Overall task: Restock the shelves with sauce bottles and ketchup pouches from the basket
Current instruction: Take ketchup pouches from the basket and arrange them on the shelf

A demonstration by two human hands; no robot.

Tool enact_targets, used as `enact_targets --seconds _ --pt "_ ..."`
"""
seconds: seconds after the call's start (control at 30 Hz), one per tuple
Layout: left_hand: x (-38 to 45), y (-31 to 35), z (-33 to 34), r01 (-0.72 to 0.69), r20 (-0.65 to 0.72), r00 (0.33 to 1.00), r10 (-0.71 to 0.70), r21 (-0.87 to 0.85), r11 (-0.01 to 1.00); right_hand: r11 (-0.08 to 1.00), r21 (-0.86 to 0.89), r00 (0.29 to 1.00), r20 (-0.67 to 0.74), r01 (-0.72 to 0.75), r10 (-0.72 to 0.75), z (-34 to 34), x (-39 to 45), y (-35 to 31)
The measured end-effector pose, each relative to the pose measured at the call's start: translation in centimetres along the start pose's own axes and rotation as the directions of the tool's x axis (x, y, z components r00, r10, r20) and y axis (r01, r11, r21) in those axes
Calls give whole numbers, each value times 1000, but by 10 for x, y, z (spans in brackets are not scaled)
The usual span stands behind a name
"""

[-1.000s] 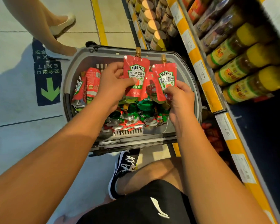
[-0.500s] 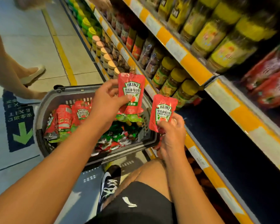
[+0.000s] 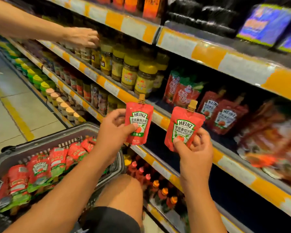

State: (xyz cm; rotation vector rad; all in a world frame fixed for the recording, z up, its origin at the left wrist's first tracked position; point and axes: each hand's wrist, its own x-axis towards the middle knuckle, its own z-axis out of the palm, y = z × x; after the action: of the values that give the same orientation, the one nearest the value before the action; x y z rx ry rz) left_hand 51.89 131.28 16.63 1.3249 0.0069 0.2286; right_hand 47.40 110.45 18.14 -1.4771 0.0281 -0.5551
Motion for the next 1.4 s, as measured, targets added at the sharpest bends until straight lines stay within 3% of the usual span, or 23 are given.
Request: enact_targets --seconds 0.33,0.6,0.97,1.13,1.4 --pt "10 21 92 3 200 980 1 -18 1000 987 -133 969 -214 95 -122 -75 28 -32" --pt "29 27 154 -26 294 956 22 9 1000 967 -250 961 -251 53 -118 -96 46 -33" --pt "61 11 199 -42 250 968 -18 232 972 905 -408 940 -339 -121 -27 -85 73 -33" --pt "69 9 200 -78 313 950 -26 315 946 830 -511 941 -336 -222 45 -84 86 -33" --pt "65 2 192 -258 330 943 42 646 719 722 -641 944 -326 -260 51 -85 91 -30"
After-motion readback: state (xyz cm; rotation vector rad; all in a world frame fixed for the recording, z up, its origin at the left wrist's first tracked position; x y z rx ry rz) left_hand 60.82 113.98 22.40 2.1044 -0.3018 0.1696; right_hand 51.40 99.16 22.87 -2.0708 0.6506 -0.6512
